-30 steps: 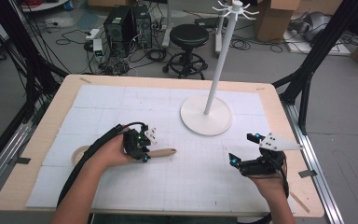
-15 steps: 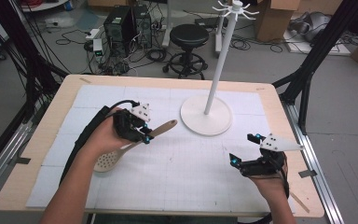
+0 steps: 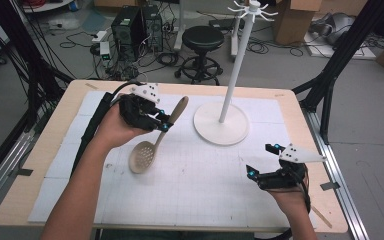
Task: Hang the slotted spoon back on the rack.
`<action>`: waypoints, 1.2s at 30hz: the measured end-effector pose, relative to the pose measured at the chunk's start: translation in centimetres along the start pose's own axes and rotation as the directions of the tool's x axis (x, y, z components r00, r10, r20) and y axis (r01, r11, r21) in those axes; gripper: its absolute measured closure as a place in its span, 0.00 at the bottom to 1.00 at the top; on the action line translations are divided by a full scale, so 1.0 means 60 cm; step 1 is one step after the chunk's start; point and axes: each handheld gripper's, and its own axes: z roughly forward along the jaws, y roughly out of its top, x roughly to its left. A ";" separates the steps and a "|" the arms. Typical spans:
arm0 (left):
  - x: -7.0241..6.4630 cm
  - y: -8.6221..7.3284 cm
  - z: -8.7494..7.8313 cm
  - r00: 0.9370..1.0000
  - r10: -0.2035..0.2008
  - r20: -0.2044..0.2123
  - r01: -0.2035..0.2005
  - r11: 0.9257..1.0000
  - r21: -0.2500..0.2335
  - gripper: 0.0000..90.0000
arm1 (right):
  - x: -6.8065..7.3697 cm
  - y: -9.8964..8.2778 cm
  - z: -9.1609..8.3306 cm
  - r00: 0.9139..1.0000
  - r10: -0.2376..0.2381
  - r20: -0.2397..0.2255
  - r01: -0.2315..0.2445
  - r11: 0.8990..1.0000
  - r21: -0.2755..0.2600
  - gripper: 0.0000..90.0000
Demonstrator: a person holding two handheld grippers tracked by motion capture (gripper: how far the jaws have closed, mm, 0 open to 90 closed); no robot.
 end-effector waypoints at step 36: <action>0.083 0.196 -0.005 0.998 -0.015 0.053 0.021 0.992 -0.125 0.81 | 0.000 -0.005 0.012 1.000 0.001 -0.022 -0.001 1.000 0.009 0.00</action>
